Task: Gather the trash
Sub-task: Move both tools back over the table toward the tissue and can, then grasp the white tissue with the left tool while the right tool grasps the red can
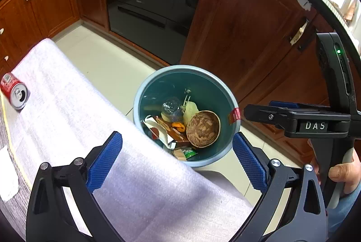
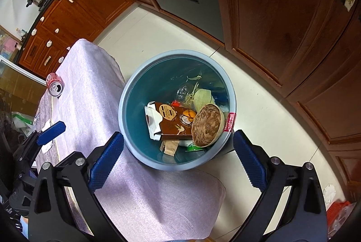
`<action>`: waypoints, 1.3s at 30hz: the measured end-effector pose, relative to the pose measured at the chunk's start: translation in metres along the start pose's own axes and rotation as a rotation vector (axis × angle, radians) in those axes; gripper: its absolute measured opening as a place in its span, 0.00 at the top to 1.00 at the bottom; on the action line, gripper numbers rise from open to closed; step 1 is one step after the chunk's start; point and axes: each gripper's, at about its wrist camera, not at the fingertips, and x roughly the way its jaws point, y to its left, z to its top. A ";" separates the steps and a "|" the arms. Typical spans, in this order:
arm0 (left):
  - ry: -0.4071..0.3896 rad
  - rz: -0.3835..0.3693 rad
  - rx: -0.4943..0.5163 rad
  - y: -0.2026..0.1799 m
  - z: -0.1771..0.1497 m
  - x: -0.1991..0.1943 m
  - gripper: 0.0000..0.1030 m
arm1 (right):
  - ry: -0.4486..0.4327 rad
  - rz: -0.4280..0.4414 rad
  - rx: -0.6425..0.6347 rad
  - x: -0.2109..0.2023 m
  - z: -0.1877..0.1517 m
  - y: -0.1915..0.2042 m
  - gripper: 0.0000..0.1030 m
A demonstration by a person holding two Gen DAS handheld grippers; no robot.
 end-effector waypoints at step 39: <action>-0.028 0.279 -0.452 0.310 -0.146 -0.097 0.04 | 0.157 0.093 -0.394 0.086 -0.050 0.285 0.10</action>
